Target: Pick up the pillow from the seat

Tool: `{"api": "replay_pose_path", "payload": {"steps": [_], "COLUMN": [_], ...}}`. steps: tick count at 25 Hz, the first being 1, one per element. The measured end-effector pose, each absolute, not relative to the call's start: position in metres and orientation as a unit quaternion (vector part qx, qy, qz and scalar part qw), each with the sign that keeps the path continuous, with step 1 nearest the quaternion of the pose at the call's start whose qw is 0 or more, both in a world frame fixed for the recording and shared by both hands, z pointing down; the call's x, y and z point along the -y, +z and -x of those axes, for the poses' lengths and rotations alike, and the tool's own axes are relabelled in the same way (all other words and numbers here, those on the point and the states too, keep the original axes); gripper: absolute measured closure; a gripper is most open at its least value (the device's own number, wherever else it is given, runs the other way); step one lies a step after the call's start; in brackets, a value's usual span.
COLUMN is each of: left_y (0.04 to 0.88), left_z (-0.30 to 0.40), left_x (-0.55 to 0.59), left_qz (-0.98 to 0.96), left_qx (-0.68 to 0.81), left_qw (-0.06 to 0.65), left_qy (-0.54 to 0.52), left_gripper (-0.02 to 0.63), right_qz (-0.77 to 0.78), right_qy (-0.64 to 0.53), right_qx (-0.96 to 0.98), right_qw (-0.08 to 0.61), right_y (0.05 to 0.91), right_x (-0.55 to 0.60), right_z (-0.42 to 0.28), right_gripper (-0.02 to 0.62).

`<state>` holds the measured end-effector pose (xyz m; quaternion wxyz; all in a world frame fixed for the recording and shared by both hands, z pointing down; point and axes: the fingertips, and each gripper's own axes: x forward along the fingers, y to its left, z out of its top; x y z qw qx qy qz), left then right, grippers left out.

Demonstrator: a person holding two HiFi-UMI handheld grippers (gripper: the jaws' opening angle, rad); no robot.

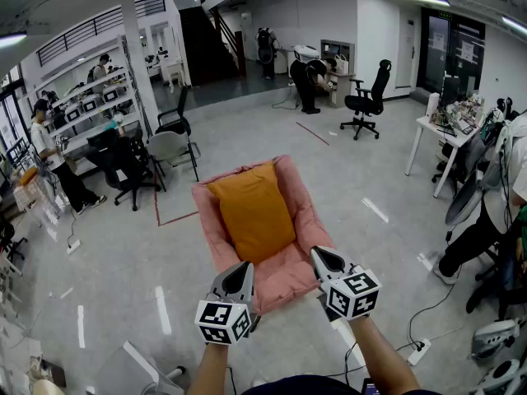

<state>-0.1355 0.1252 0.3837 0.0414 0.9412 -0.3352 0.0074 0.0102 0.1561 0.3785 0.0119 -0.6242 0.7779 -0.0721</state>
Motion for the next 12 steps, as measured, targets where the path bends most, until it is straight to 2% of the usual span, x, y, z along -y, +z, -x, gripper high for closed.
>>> {"api": "replay_pose_path", "payload": {"steps": [12], "left_y": [0.392], "left_z": [0.118], "left_x": [-0.138], "left_qz": [-0.938], "left_qx": [0.345], "left_qw": [0.046], "left_qy": [0.009], "left_gripper": [0.609], "right_qz": [0.613], "right_qy": [-0.082], "right_qx": [-0.786], "right_qw": [0.023], "right_y": [0.386], "right_x": [-0.165], "right_z": [-0.027], "right_gripper": [0.578]}}
